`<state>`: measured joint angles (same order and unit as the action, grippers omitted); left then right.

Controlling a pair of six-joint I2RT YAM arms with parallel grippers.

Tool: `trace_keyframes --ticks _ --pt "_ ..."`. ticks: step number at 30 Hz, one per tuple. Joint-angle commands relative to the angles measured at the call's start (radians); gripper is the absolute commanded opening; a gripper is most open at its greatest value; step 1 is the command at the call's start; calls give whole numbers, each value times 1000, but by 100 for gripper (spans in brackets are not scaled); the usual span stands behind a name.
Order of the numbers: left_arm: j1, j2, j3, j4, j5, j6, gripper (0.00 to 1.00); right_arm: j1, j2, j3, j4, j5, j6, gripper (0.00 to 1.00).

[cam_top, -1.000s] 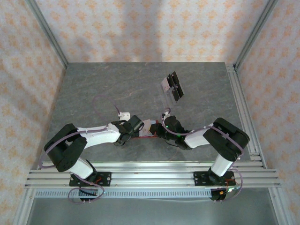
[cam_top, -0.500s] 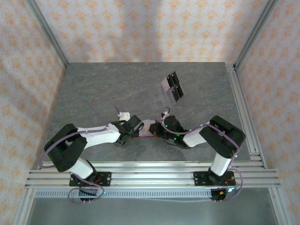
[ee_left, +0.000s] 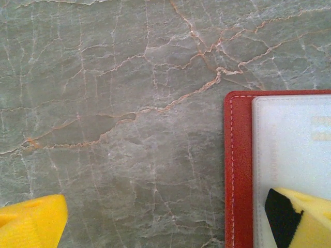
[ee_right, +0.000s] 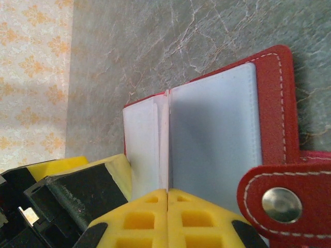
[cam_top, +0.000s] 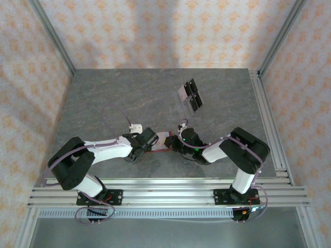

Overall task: Put the credit cards into the card holder
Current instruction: Insert the credit card into the card slot.

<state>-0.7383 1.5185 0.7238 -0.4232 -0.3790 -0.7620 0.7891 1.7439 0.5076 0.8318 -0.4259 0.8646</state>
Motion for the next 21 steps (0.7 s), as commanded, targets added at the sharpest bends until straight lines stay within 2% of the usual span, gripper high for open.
trace_keyframes --ticks 1,21 --pt "-6 -2 -1 -86 -46 -14 100 -8 3 -17 29 24 3 0" --pt "-6 12 -24 -59 -36 -21 100 -13 76 29 60 -86 -13 0"
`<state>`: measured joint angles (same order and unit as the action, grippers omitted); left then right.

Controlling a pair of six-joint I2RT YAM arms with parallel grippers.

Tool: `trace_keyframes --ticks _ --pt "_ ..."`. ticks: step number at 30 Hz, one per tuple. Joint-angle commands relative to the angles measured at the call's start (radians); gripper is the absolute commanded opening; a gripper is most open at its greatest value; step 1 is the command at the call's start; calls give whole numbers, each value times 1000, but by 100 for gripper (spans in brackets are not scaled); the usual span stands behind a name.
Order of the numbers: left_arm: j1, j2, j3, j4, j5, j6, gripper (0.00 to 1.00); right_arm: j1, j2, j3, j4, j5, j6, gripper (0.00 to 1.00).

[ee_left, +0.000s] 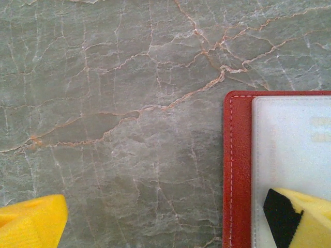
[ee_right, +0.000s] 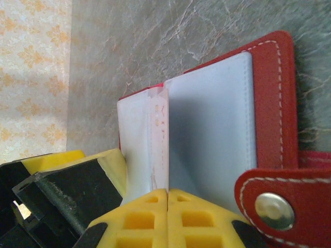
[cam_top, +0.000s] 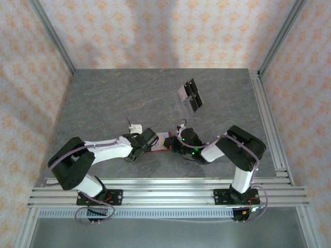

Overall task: Put the credit cards into the card holder
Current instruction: Insert the credit card into the card slot.

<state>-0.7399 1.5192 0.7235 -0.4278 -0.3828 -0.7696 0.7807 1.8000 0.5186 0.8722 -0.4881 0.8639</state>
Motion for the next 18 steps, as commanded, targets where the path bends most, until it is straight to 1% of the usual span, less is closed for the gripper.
trace_keyframes --ticks 1,8,18 --pt "-4 12 -24 -55 -31 -14 100 -7 21 18 17 -25 -14 0" --pt "-4 6 -28 -55 -32 -17 100 -29 29 22 12 -23 -11 0" --pt "-4 4 -30 -55 -27 -20 100 -38 37 54 -39 -63 -26 0"
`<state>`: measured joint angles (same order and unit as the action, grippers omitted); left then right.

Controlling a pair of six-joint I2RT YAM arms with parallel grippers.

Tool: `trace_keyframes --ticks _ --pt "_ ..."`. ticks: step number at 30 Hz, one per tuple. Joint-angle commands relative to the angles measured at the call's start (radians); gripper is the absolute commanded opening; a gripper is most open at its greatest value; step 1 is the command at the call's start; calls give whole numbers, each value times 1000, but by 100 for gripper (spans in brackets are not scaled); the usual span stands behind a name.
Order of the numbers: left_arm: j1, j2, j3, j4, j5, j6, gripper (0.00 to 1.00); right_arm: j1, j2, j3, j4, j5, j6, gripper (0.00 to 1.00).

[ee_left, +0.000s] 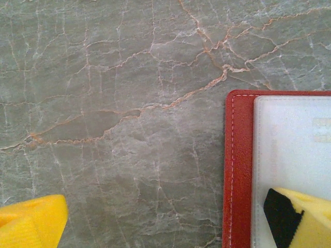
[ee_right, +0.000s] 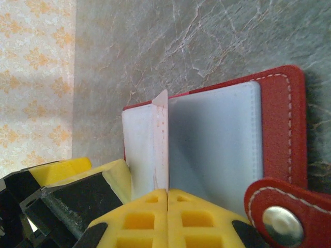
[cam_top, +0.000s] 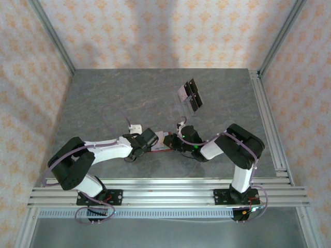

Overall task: Put the credit cards into the card holder
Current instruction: Insert the credit card into the card slot.

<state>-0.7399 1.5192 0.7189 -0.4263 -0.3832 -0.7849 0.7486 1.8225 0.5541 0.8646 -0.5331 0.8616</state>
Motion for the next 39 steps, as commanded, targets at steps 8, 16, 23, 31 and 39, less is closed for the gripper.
trace_keyframes --ticks 8,16,23,31,39 --pt "-4 6 -27 -55 -29 -7 100 -6 24 18 -27 -43 -17 0" --pt "-4 6 -27 -55 -30 -5 100 -6 3 -9 -27 -33 -20 0" --pt "-3 2 -27 -57 -31 -7 100 -8 -4 -22 -38 -31 -28 0" --pt "-4 4 -28 -57 -33 -7 100 -9 -2 -7 -60 -51 -41 0" --pt "-3 4 -28 -56 -31 -8 100 -9 12 29 -95 -73 -53 0"
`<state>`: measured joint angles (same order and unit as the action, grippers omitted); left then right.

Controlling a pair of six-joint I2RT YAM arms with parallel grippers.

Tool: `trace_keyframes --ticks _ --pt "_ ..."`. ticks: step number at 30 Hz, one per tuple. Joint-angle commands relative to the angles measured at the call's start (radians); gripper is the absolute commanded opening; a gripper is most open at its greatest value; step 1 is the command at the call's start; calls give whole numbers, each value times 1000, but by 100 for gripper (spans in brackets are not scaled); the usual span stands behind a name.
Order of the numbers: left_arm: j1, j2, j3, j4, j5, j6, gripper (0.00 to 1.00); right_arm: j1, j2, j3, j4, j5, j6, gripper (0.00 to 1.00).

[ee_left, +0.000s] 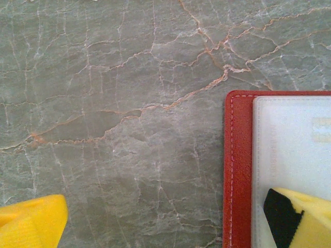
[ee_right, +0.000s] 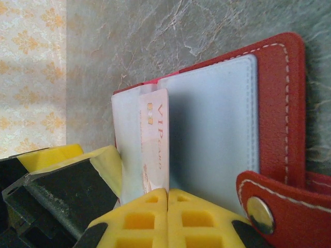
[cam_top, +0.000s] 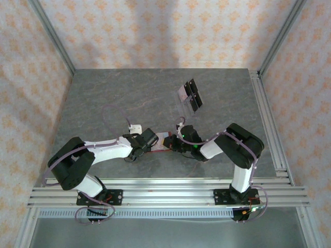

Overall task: Put the credit cards into the card holder
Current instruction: Insert the credit card into the card slot.

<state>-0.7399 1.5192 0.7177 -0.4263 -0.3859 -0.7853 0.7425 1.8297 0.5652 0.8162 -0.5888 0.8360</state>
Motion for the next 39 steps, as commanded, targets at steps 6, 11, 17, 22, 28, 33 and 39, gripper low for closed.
trace_keyframes --ticks 6,11,17,22,28,33,39 --pt "-4 4 -30 -52 -26 -9 100 1 26 42 -39 -17 -15 0" --pt "-4 2 -34 -50 -24 -11 100 4 40 48 -25 -8 -5 0" --pt "-4 2 -35 -50 -24 -11 100 9 55 58 -15 -10 9 0" --pt "-5 -2 -31 -51 -22 -12 100 28 66 77 -32 -19 7 0" --pt "-4 -31 -8 -88 -31 -21 100 29 12 90 -118 -2 -16 18" --pt "-1 -61 28 -147 -54 -39 100 23 -65 140 -293 23 -69 39" --pt "25 -108 44 -187 -68 -46 100 22 -123 215 -499 40 -139 45"
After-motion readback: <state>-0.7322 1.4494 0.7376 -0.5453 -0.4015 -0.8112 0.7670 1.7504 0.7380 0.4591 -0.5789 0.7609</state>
